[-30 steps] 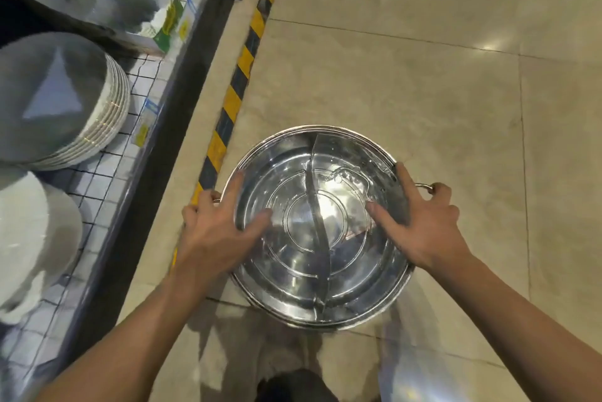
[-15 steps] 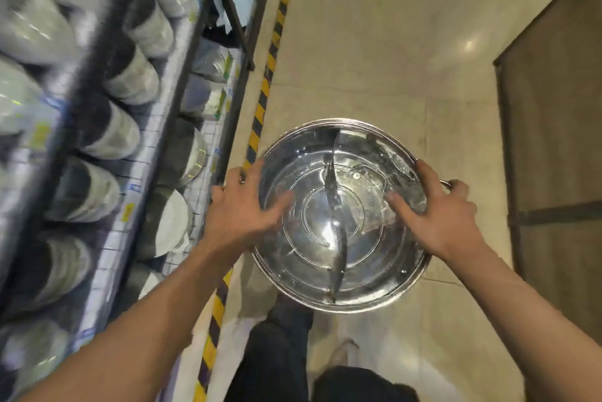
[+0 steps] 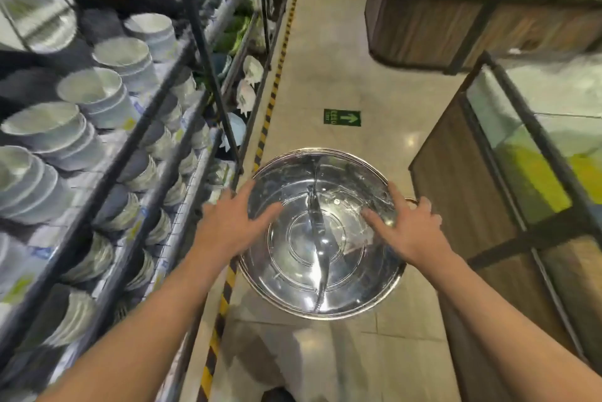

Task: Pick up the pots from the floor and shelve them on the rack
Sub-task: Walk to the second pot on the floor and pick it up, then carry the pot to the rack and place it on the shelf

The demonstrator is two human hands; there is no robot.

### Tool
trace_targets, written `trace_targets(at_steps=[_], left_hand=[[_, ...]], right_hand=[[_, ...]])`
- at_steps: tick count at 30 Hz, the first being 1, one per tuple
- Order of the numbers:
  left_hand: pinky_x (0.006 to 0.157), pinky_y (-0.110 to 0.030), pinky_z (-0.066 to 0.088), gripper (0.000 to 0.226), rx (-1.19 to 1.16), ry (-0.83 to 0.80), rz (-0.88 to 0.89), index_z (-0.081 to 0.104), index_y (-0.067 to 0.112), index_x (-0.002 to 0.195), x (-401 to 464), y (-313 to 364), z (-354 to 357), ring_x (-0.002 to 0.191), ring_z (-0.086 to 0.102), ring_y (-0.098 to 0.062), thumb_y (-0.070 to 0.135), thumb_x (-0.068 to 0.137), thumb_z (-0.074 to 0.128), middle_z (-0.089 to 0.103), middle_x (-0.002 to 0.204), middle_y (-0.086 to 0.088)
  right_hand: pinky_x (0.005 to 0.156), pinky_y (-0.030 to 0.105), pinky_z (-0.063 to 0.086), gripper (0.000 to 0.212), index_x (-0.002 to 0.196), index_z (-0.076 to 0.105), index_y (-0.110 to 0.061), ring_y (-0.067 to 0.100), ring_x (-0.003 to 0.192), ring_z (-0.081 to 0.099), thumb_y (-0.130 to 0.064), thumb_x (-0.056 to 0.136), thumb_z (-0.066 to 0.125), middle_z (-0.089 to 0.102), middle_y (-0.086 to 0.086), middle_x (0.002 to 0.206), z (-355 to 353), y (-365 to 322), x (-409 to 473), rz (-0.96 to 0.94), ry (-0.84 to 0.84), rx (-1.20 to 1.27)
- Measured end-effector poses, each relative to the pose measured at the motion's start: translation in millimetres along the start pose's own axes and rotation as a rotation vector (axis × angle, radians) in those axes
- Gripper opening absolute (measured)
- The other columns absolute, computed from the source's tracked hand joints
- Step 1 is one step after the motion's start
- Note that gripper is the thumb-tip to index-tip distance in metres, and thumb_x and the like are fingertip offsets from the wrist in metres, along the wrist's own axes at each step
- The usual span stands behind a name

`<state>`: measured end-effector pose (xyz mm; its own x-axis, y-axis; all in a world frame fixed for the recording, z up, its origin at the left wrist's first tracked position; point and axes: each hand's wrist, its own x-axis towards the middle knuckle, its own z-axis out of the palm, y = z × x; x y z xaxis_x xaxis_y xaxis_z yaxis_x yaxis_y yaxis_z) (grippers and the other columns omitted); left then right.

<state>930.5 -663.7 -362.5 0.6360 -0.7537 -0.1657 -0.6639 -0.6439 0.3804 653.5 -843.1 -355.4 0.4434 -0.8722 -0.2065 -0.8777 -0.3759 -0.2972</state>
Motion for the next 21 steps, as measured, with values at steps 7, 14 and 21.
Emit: trace_targets(at_steps=[7, 14, 21], left_hand=[[0.104, -0.056, 0.038, 0.101, 0.056, 0.095, 0.026, 0.03, 0.036, 0.152, 13.1, 3.9, -43.2, 0.125, 0.051, -0.039, 0.097, 0.072, 0.019, 0.056, 0.133, -0.013], [0.104, -0.057, 0.042, 0.105, 0.051, 0.155, -0.188, 0.032, 0.038, 0.152, -18.4, 1.3, -62.3, 0.128, 0.049, -0.041, 0.1, 0.068, 0.017, 0.052, 0.144, -0.012], [0.102, -0.05, 0.043, 0.104, 0.057, 0.355, -0.549, 0.036, 0.036, 0.15, -122.9, -5.7, -51.8, 0.127, 0.053, -0.035, 0.099, 0.07, 0.018, 0.057, 0.141, -0.012]], right_hand=[[0.106, 0.059, 0.031, 0.111, 0.156, 0.01, -0.046, 0.057, 0.134, 0.031, -0.104, 0.063, 0.021, 0.035, 0.033, 0.147, -28.1, -28.6, 19.1, -0.07, 0.013, 0.04], [0.104, 0.056, 0.037, 0.111, 0.156, 0.011, -0.046, 0.048, 0.132, 0.039, -0.104, 0.062, 0.015, 0.046, 0.031, 0.139, -42.4, -53.5, 55.0, -0.322, -0.05, 0.022], [0.106, 0.055, 0.037, 0.114, 0.159, 0.013, -0.041, 0.046, 0.134, 0.038, -0.103, 0.063, 0.013, 0.048, 0.031, 0.139, -35.8, -105.0, 60.0, -0.666, -0.208, -0.08]])
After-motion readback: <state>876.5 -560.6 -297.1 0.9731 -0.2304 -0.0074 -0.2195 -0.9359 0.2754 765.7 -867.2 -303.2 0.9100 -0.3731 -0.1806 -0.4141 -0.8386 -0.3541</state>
